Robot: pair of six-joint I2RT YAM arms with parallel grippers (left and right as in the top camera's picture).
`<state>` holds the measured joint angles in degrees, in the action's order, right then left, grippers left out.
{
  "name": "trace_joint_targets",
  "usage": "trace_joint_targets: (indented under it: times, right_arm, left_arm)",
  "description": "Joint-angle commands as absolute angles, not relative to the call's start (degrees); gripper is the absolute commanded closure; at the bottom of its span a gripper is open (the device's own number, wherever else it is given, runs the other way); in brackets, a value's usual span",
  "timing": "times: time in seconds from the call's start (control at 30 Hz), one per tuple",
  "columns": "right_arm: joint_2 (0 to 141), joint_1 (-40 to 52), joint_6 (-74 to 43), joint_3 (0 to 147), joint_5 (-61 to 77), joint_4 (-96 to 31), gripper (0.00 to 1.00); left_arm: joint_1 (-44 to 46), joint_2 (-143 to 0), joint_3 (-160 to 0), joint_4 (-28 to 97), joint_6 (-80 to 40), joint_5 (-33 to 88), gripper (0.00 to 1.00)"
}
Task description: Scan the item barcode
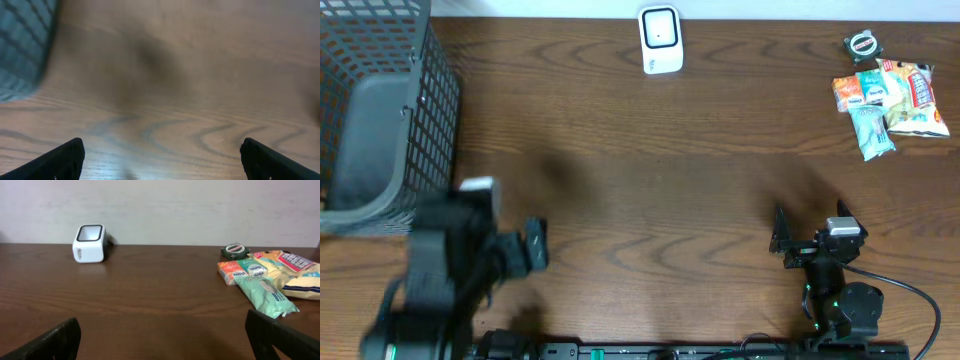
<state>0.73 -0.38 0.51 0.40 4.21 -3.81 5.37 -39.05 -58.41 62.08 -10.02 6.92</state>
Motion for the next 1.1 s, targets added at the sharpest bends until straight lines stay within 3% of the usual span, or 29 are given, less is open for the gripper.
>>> trace_joint_targets:
  times: [0.0,0.27,1.07]
  right_arm:
    - [0.3,0.1,0.5,0.3,4.0,-4.1,0.01]
    - [0.3,0.1,0.5,0.3,4.0,-4.1,0.01]
    - [0.4,0.1,0.5,0.3,4.0,-4.1,0.01]
  left_arm:
    - [5.3,-29.5,-56.3,63.5,-8.2,4.9,0.02]
    - [5.3,-18.3,-46.5,59.7,-6.2,4.9,0.02]
    - [5.3,-0.1,-8.3,8.7,-6.0,4.9,0.02]
